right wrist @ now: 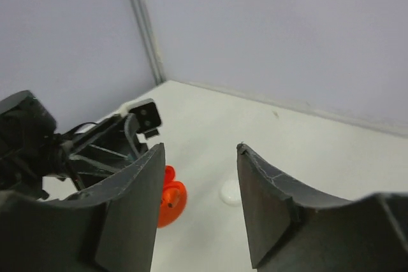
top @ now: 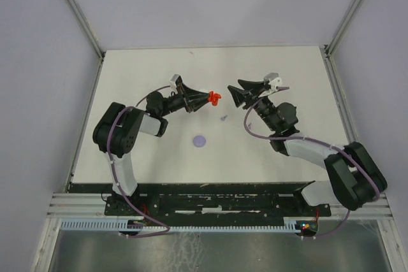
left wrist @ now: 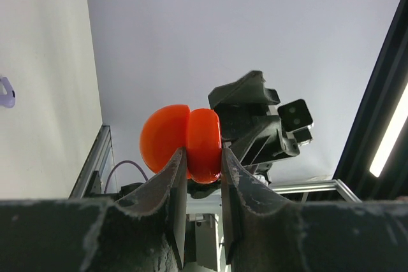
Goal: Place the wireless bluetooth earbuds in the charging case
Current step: Place the earbud in the charging case.
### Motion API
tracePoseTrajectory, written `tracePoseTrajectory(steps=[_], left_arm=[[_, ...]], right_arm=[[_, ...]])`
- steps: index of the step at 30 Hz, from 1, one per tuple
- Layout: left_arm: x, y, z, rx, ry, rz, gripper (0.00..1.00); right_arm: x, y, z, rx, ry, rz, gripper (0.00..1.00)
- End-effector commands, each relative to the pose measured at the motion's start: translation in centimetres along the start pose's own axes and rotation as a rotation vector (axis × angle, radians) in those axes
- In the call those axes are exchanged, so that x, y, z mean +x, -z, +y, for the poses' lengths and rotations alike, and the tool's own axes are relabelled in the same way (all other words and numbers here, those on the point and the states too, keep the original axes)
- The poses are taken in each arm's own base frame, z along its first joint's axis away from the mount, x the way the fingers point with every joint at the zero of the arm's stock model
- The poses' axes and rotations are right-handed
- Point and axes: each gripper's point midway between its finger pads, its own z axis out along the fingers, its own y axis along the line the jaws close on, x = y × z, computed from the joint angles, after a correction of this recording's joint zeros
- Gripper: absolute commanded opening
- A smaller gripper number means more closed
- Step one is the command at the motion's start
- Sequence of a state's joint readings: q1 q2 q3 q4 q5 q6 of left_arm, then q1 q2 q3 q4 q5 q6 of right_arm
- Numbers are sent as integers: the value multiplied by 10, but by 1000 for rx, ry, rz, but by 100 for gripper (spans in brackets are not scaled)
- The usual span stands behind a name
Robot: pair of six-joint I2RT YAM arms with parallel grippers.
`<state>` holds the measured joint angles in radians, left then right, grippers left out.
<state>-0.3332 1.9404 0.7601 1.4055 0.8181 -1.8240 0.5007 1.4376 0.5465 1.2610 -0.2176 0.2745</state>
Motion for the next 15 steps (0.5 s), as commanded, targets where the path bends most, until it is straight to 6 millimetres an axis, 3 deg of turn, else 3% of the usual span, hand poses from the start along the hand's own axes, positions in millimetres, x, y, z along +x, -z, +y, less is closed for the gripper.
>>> tracePoseTrajectory(steps=[1,4,8,10,15], left_arm=[[1,0,-22,18,-135,-9,3],[-5,-2,-16,-33,-187,-36,3],[-10,-5,-16,-77,-234,-61,3],[-12,-6,-17,-89,-247,-69,3],[-13,-11,-15,-122,-276,-81,3]], right_arm=[[13,22,-54,380,-46,305,64],[29,38,-63,468,-7,598,79],[55,57,-62,485,-25,754,95],[67,63,-61,494,-46,813,99],[93,71,-57,492,-77,916,100]])
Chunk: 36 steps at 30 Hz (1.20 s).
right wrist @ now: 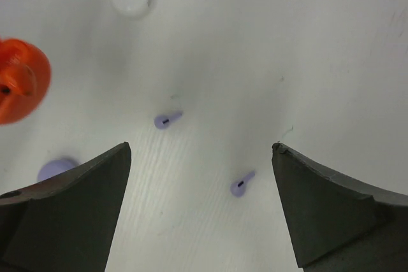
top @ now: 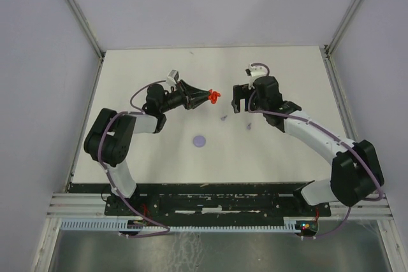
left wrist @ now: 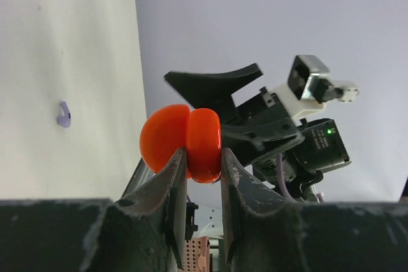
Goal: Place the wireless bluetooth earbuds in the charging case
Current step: Place the earbud in the charging case.
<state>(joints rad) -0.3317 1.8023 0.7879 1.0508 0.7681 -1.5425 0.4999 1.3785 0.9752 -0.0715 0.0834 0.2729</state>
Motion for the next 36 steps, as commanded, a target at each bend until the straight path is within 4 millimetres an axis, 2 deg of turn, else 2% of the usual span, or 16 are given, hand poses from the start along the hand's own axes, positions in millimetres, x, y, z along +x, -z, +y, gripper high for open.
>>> tracePoseTrajectory(steps=[1,10,17,26,36], left_arm=[[-4,-7,-17,2,-128,-25,3],[12,-25,-3,-26,-115,6,3],[24,-32,7,-39,-102,34,3],[40,-29,13,-44,-86,60,3],[46,-25,18,-46,-69,69,3]], right_arm=[[34,0,-1,25,3,163,100],[47,-12,16,-11,0,195,99],[50,-22,18,-3,-15,197,100],[46,-35,14,36,-18,189,100],[32,-47,10,62,-13,164,100]])
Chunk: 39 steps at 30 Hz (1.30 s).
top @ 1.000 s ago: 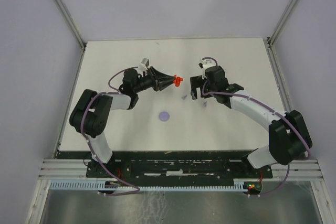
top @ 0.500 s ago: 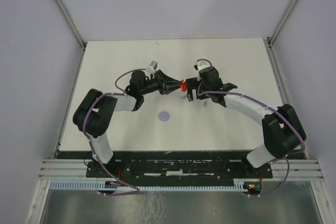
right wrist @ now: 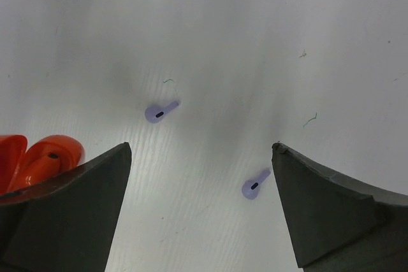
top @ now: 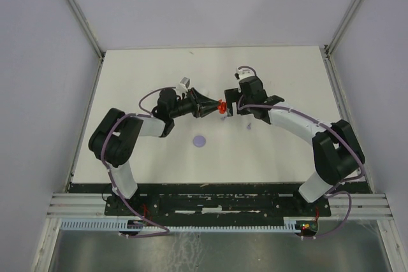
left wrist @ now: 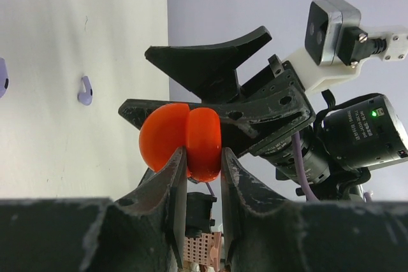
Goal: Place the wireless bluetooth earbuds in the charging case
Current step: Place the earbud in the charging case, then close the charging case.
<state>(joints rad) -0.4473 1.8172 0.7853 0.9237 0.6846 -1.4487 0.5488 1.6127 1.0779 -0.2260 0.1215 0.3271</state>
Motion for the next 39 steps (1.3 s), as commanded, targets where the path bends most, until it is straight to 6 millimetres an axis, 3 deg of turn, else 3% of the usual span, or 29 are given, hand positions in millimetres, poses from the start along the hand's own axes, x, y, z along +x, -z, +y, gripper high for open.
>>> tracePoseTrajectory(steps=[1,5,8,12,16,27,39], left_arm=[[9,-1,-14,59,-70,23,3],[5,-4,-14,58,-62,15,3],[-9,-12,-19,66,-47,-32,3],[-32,-24,-30,107,-11,-142,3],[-42,-39,-38,145,29,-212,3],[-27,-63,-39,227,199,-251,3],[-9,-61,-38,255,253,-214,3]], right_arm=[[-42,2,5,-1,-25,-114,100],[-48,14,-6,38,-42,-158,100],[-42,25,-16,73,-46,-186,100],[-27,34,-15,29,-53,-226,100],[-21,37,-7,-34,-75,-269,99],[-35,29,-15,-26,-126,-482,100],[-35,19,-37,93,-132,-516,99]])
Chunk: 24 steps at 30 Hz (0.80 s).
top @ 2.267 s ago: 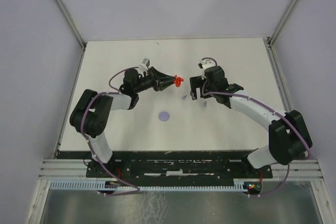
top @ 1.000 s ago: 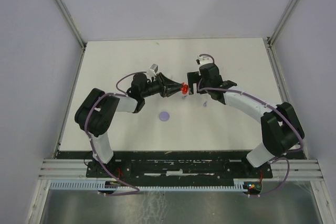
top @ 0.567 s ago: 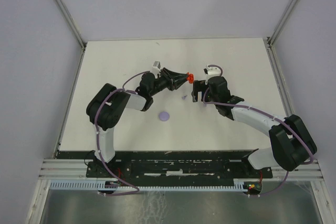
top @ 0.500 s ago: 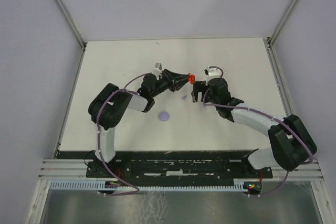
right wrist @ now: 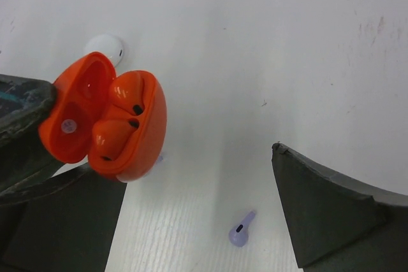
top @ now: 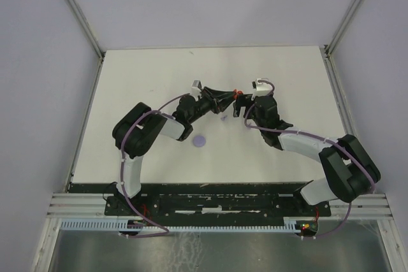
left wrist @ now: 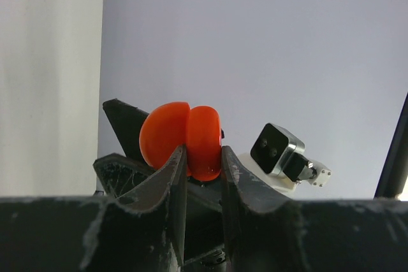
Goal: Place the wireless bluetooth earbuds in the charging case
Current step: Close the charging case.
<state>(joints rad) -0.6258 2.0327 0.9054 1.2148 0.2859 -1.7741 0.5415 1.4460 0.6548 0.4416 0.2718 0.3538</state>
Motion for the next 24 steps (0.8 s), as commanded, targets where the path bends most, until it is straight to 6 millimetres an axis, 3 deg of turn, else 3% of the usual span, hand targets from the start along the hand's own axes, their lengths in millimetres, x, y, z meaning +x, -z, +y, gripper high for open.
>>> tracePoseTrajectory(steps=[1,15,19,24], left_arm=[[3,5,-16,70,30,5,3],[8,24,0,35,34,31,3],[-12,15,14,-27,-33,14,3],[-44,-1,50,-200,-222,-25,3]], right_arm=[[-19,-2,-11,66,-5,-90,100],[-26,9,-33,167,12,-131,100],[-23,15,-39,212,2,-71,100],[-19,23,-44,246,22,18,100]])
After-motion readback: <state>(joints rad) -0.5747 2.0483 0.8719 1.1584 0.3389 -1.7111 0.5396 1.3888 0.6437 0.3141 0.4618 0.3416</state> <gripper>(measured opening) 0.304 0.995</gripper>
